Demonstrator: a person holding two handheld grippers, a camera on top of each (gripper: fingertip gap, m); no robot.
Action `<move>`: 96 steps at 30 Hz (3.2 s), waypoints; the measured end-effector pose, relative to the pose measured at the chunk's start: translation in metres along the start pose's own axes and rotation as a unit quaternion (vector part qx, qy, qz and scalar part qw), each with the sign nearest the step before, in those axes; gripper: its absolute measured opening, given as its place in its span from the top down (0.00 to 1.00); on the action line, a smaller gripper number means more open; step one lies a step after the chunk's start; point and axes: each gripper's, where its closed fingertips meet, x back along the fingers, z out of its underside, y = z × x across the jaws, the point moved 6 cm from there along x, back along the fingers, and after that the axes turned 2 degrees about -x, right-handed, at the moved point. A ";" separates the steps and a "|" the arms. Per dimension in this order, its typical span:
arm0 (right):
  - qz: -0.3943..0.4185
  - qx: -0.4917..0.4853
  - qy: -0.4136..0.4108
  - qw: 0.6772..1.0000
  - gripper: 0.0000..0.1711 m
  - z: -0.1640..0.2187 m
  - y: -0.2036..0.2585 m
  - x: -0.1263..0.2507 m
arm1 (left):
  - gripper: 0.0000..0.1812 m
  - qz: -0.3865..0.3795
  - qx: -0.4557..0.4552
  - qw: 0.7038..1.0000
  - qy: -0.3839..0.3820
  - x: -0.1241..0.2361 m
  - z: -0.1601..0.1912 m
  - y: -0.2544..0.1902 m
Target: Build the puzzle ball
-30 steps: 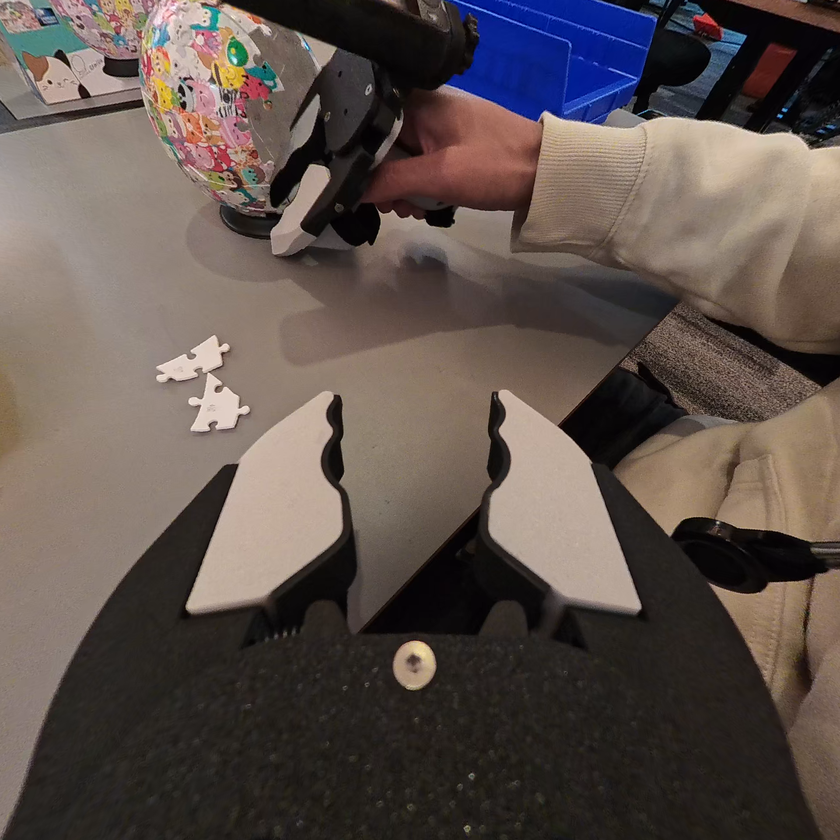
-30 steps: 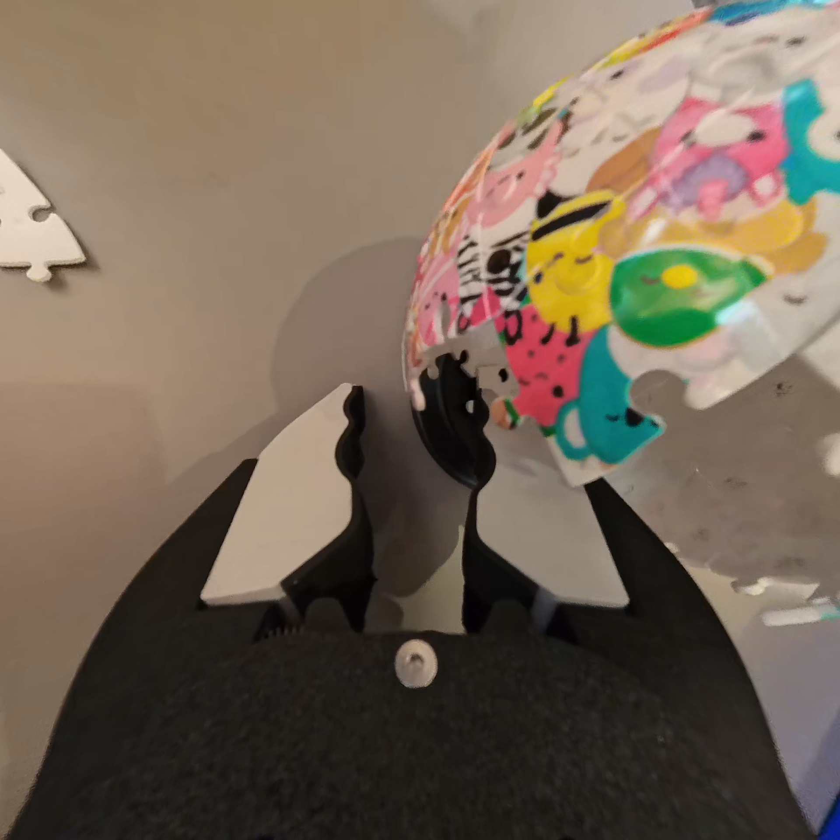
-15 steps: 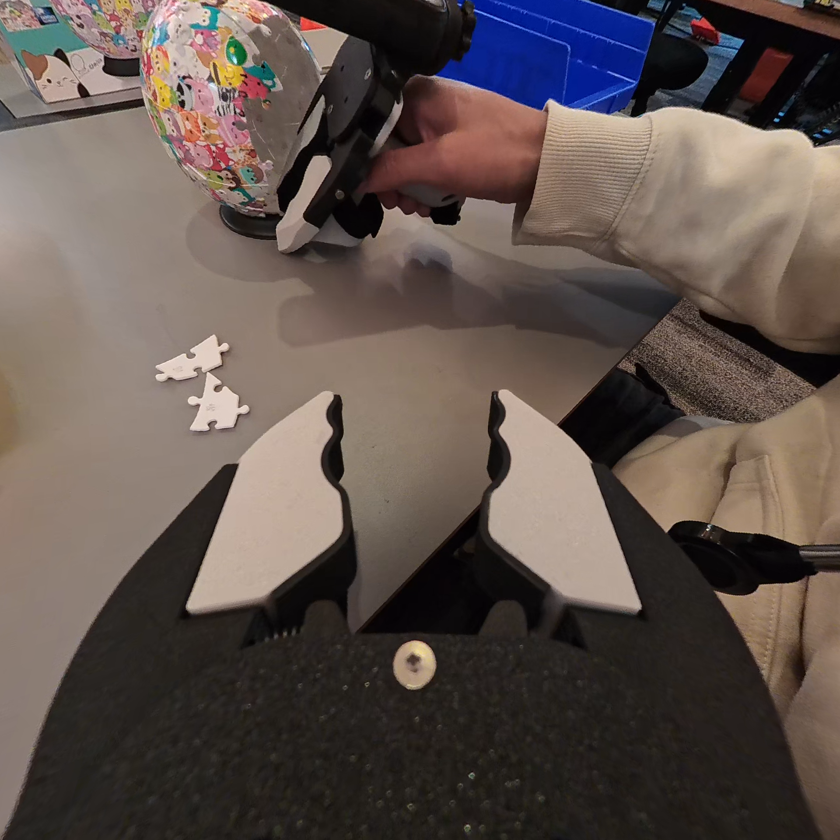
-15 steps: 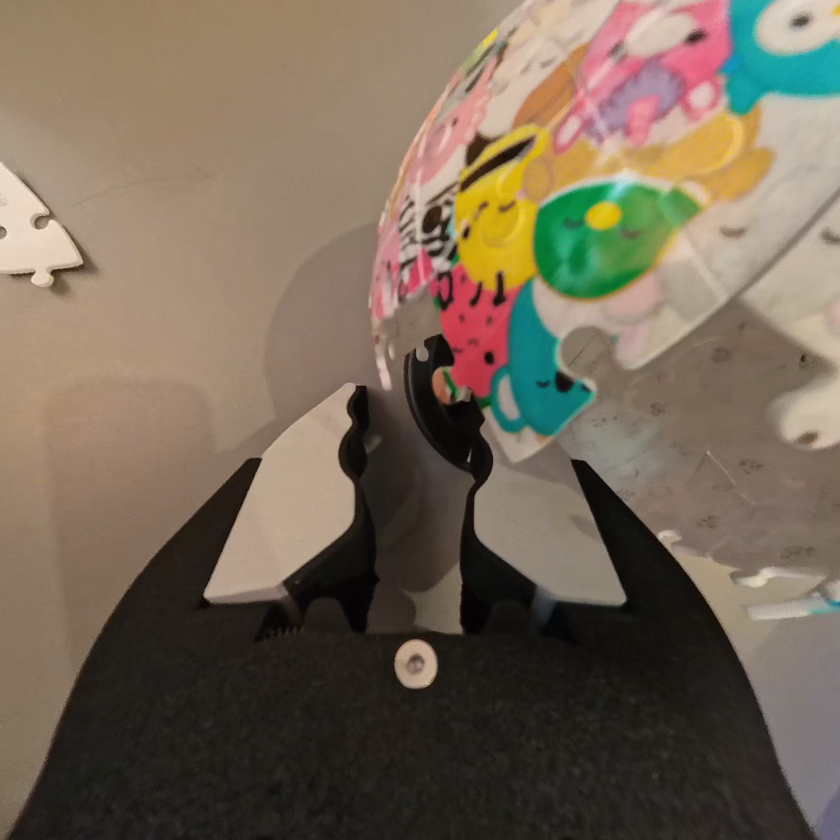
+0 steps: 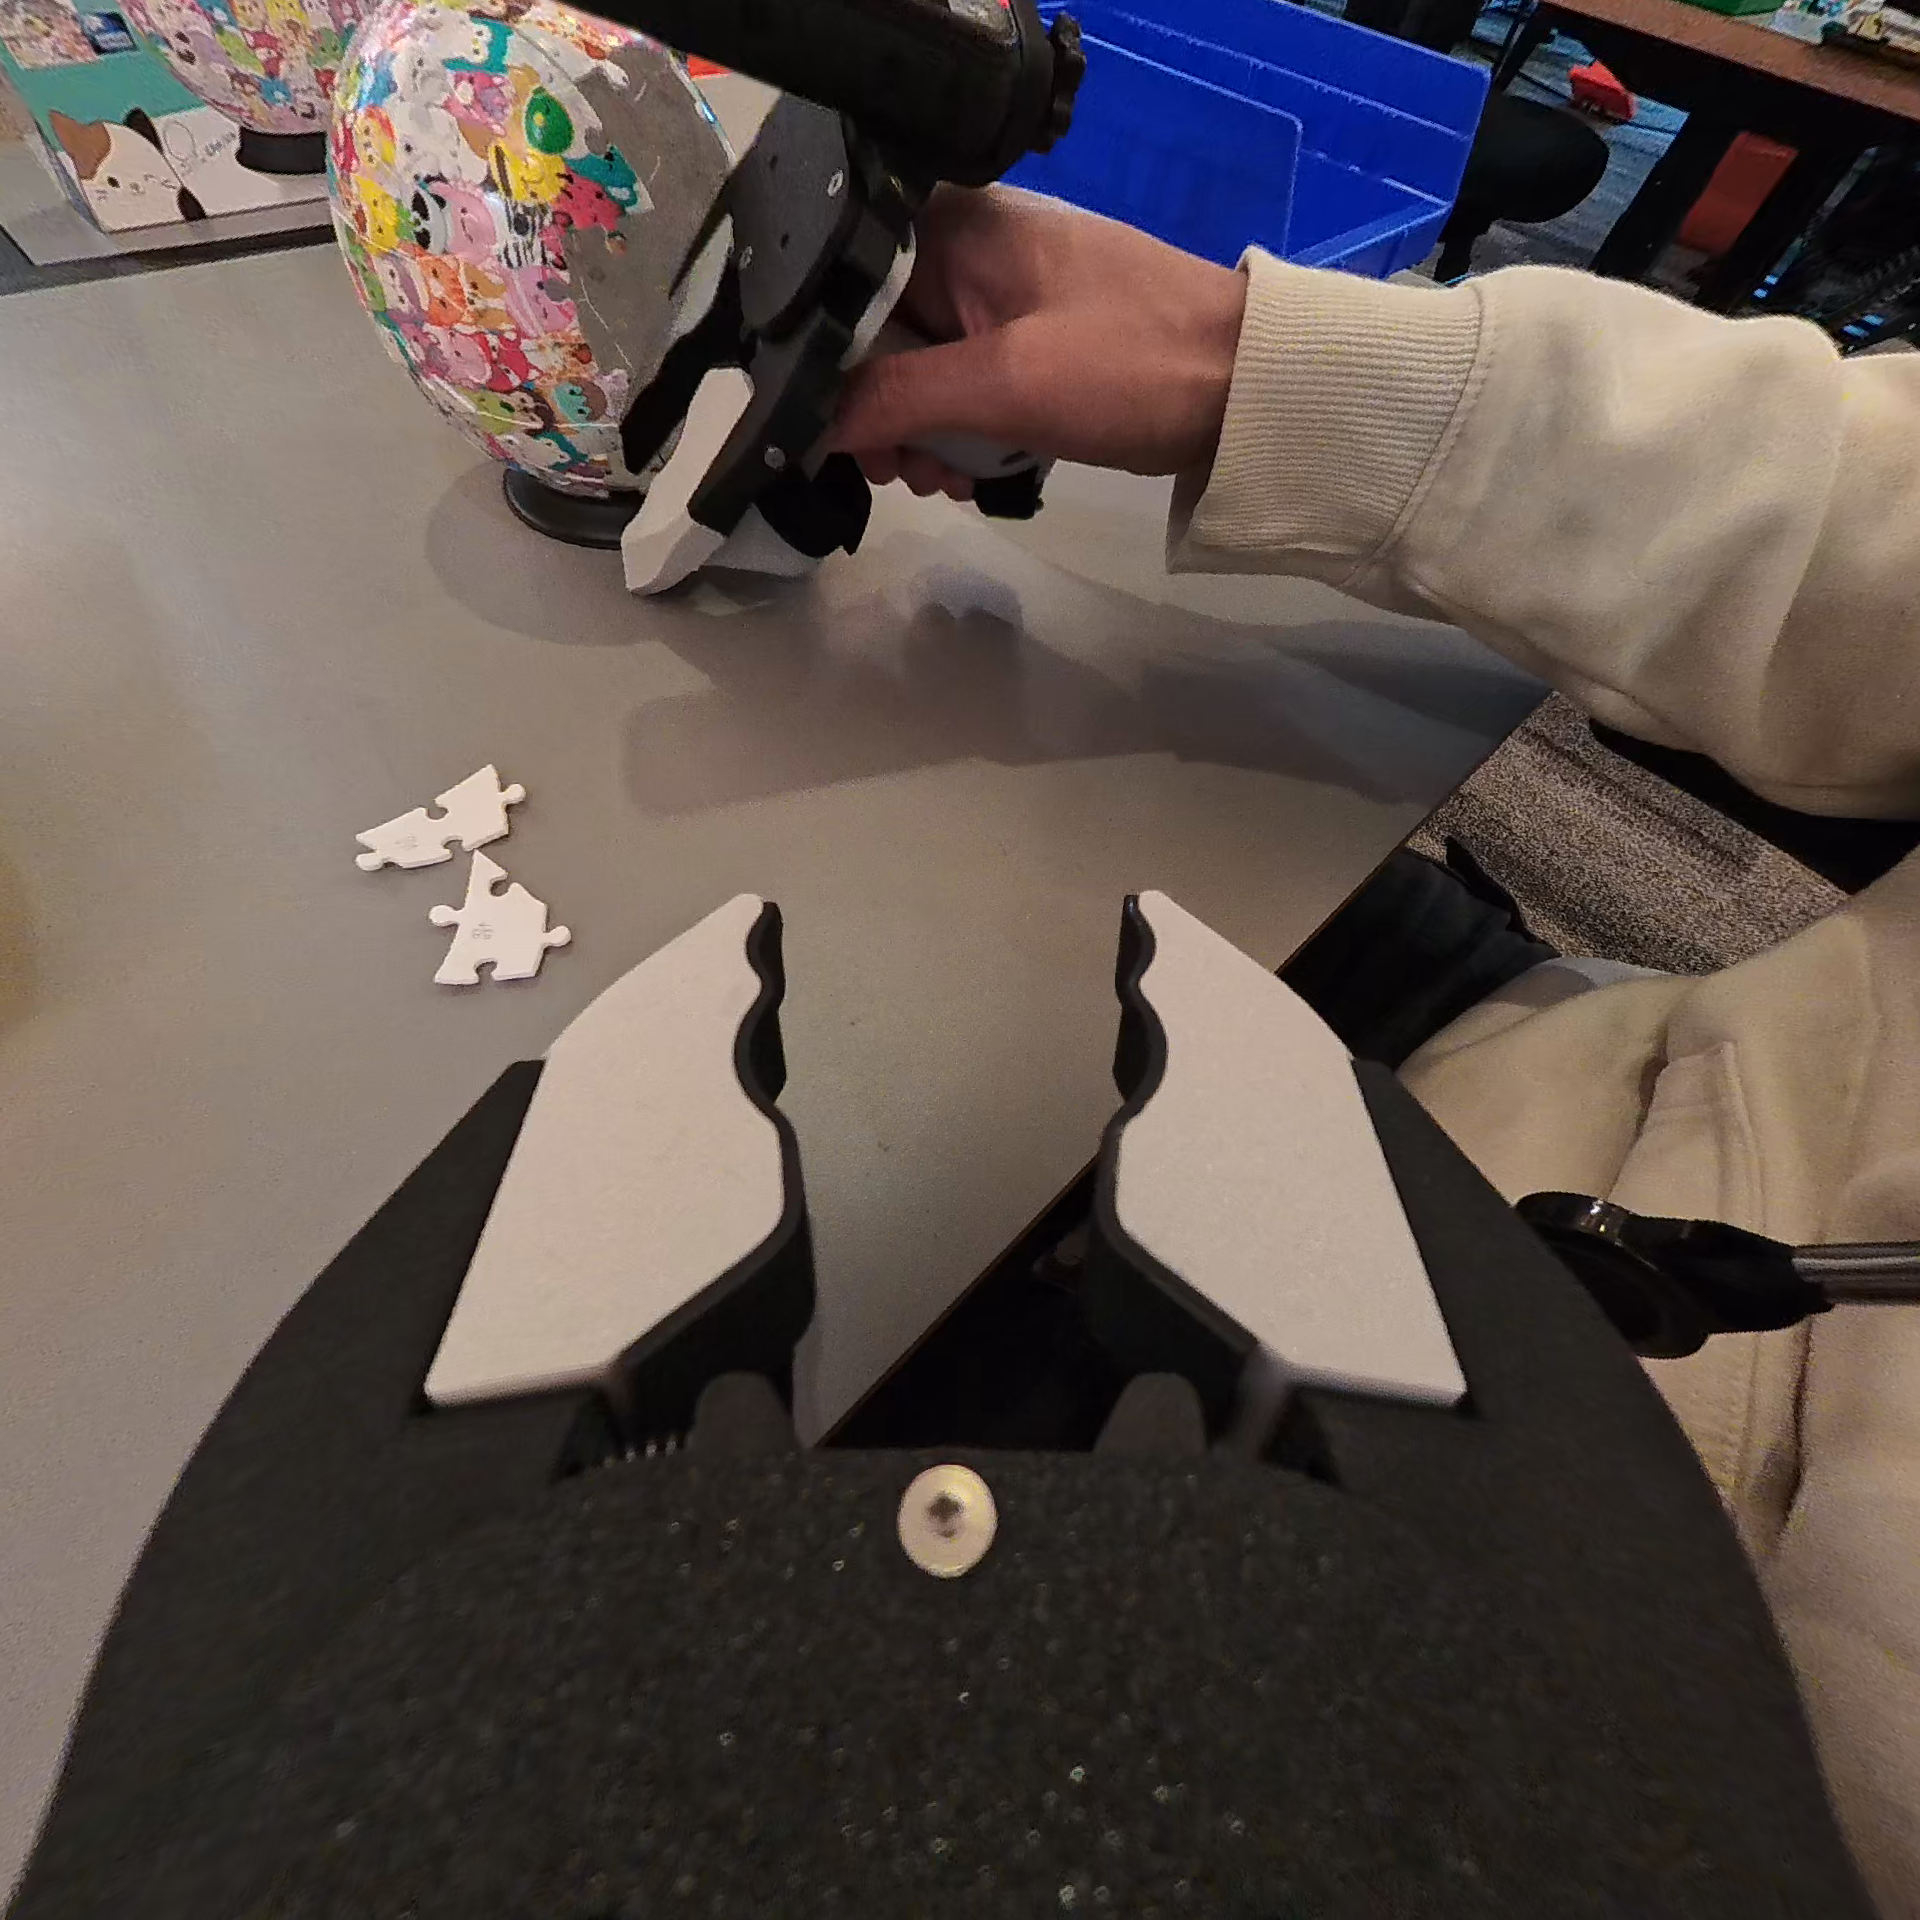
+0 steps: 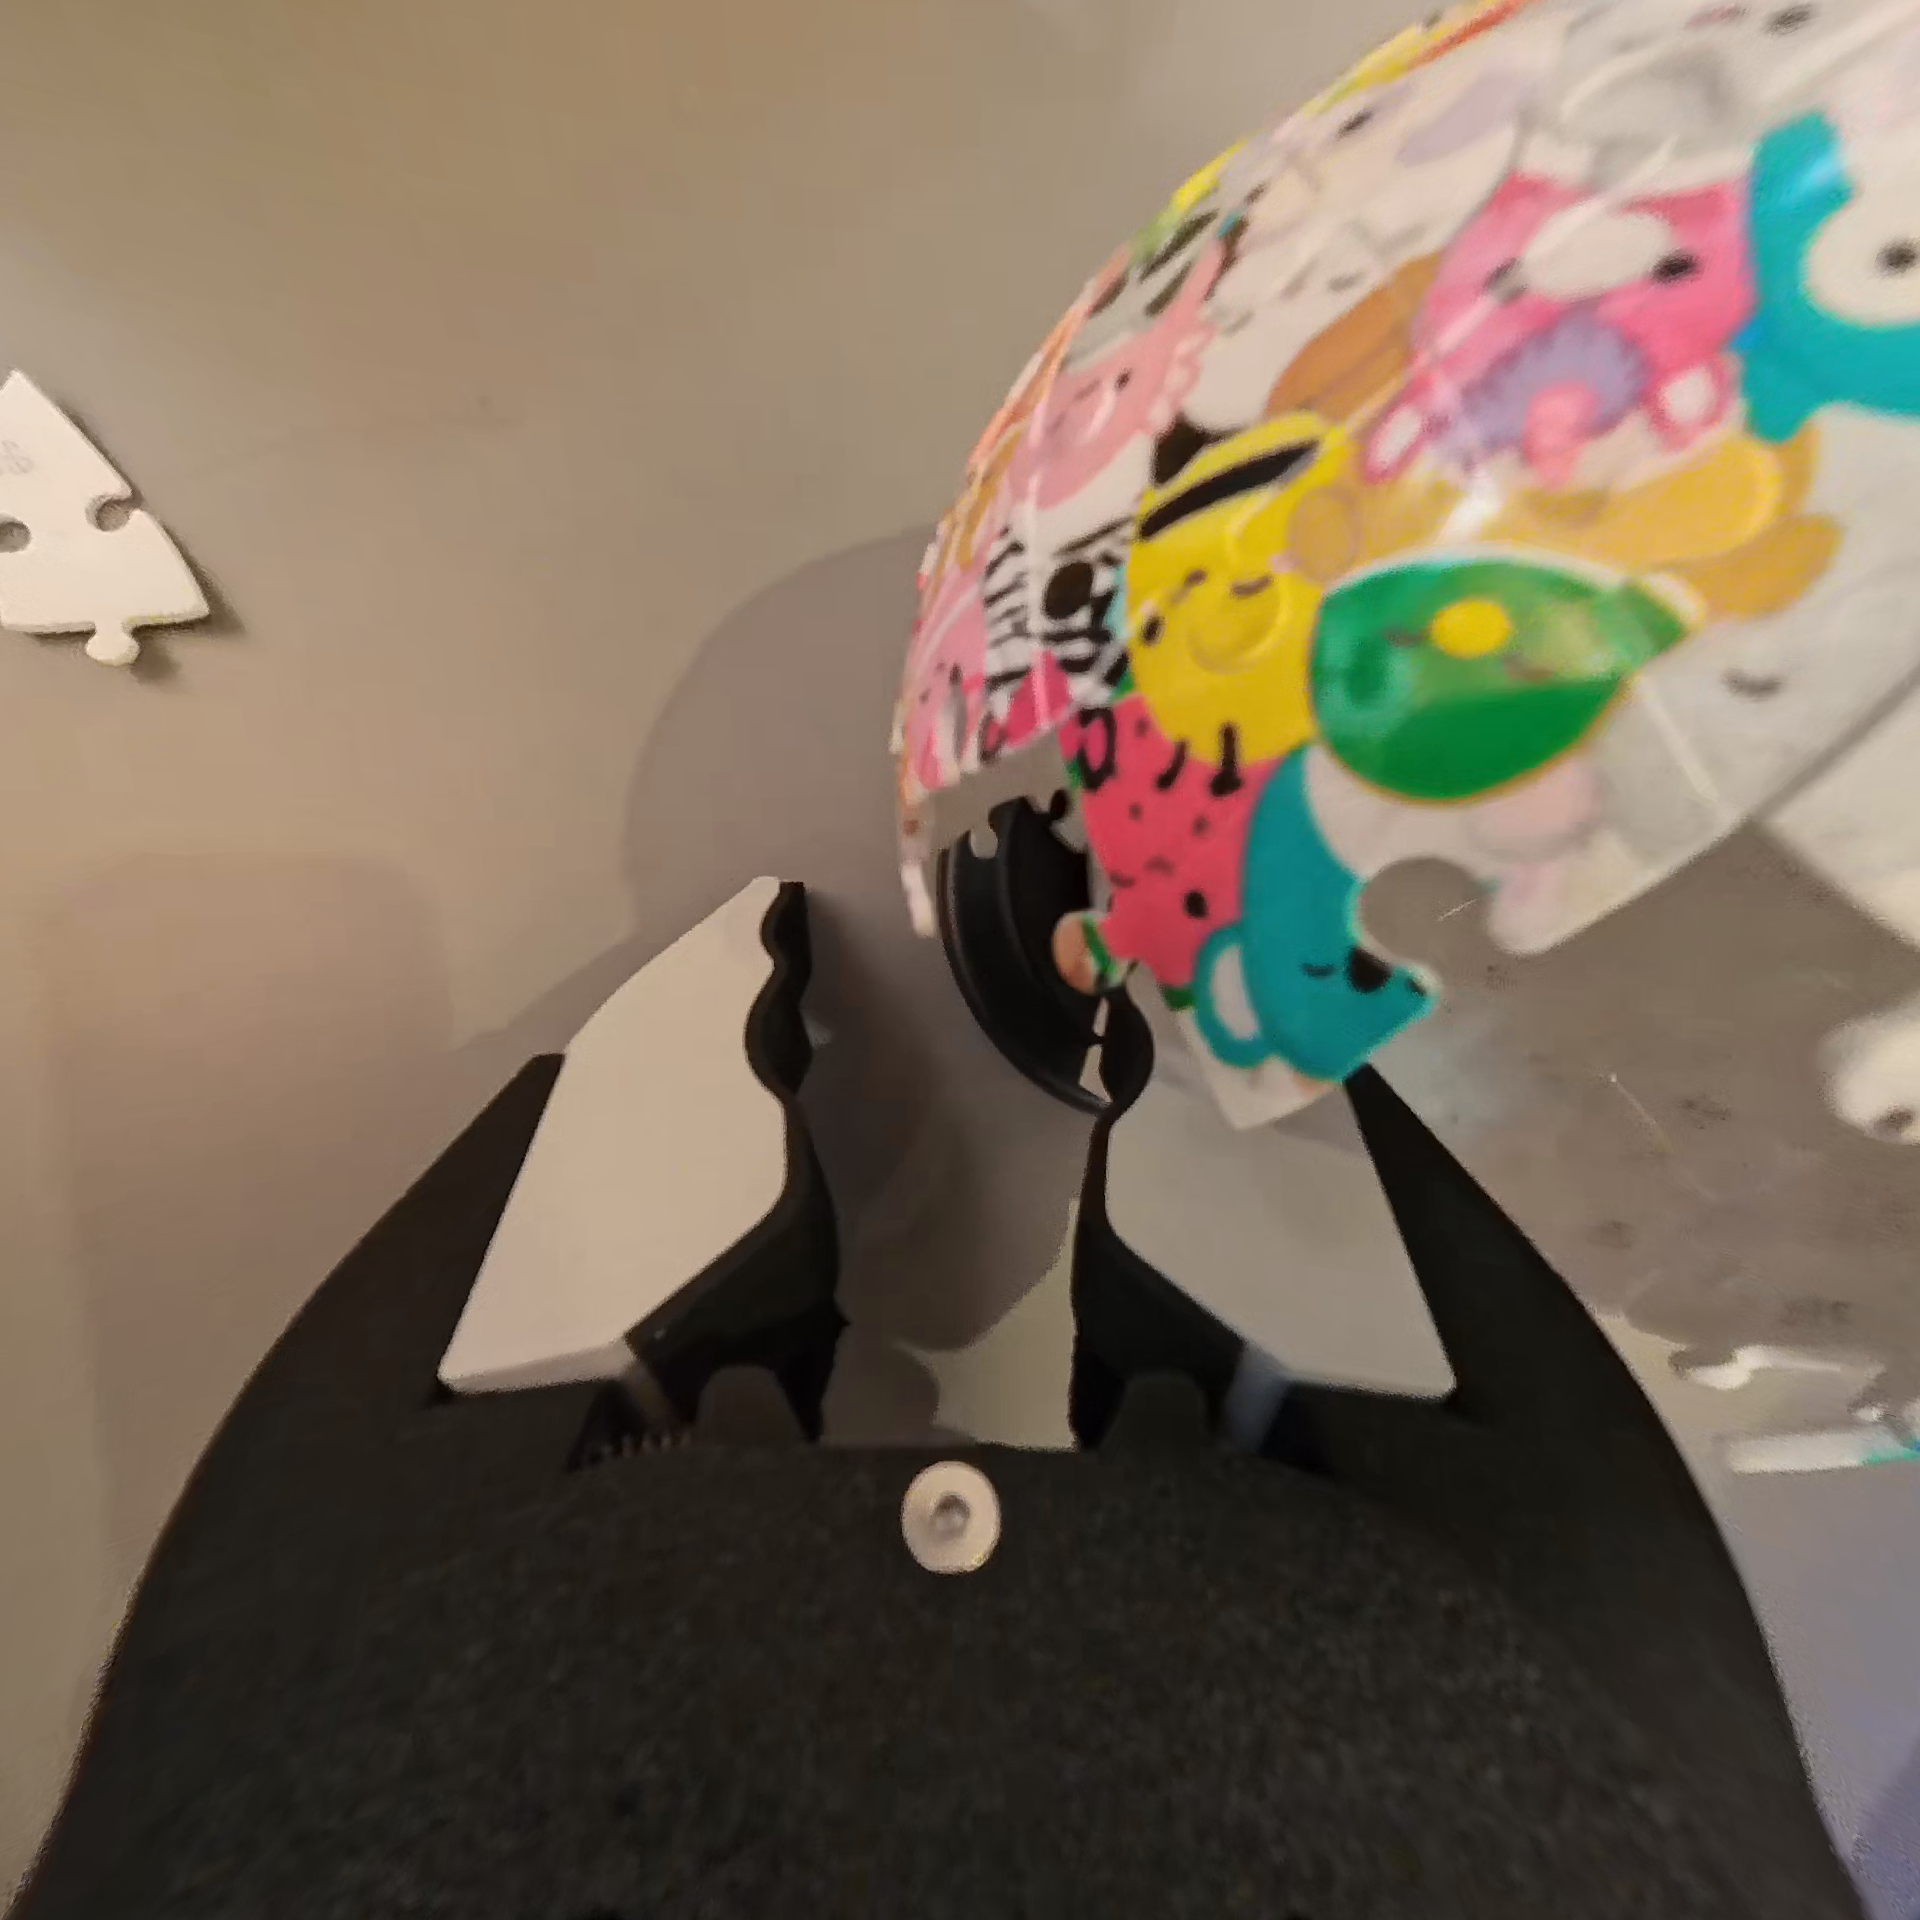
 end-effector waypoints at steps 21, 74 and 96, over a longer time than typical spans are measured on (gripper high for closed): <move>0.004 0.022 0.016 1.000 0.65 -0.002 -0.003 0.001 | 0.66 0.003 0.005 1.000 -0.003 0.000 -0.001 0.000; 0.014 0.056 -0.156 0.986 0.72 0.012 0.015 0.073 | 0.66 -0.001 0.009 1.000 -0.015 0.004 -0.002 0.008; 0.152 0.341 -0.013 0.927 0.70 0.016 0.004 0.026 | 0.66 0.012 -0.008 1.000 -0.005 -0.012 -0.009 0.009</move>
